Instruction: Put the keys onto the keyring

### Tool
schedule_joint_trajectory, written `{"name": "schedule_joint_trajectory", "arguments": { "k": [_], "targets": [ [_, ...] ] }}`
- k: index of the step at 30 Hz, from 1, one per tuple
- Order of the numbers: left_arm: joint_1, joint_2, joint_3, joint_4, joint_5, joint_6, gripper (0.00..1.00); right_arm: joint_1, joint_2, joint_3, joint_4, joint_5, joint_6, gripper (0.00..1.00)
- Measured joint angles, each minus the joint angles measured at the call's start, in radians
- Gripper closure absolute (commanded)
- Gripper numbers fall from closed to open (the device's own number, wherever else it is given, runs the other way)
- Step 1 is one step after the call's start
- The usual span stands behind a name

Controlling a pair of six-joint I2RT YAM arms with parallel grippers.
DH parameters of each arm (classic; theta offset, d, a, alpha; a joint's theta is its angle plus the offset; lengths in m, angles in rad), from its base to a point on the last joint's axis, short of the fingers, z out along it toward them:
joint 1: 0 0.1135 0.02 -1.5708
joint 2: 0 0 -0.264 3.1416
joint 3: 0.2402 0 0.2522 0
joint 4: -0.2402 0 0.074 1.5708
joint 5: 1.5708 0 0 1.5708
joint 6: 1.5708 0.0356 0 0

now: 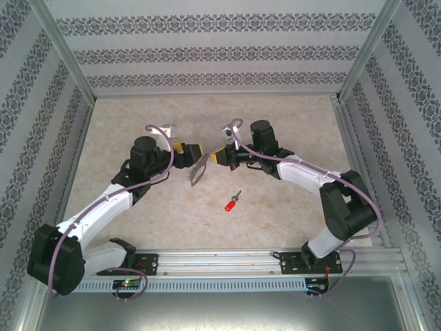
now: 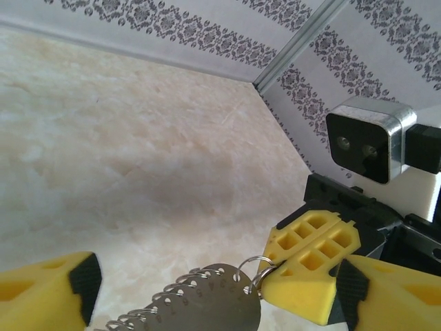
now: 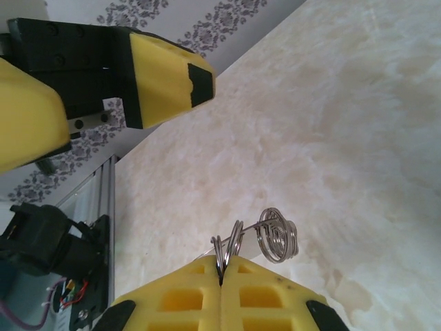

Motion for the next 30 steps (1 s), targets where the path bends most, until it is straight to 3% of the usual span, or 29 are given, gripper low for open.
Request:
{"name": "schedule_joint_trajectory", "arguments": {
  "k": [4, 7, 19, 30],
  "targets": [
    [0.0, -0.016, -0.025, 0.003, 0.032, 0.002, 0.54, -0.001, -0.004, -0.003, -0.014, -0.002, -0.019, 1.0],
    [0.0, -0.014, -0.025, 0.017, 0.084, 0.002, 0.65, -0.001, -0.023, -0.005, -0.037, -0.002, -0.03, 1.0],
    [-0.002, 0.132, -0.002, 0.159, 0.321, -0.041, 0.65, -0.003, -0.111, -0.005, -0.066, -0.004, -0.076, 1.0],
    [-0.032, 0.209, 0.032, 0.278, 0.374, -0.096, 0.65, -0.012, -0.116, -0.009, -0.071, -0.023, -0.08, 1.0]
  ]
}}
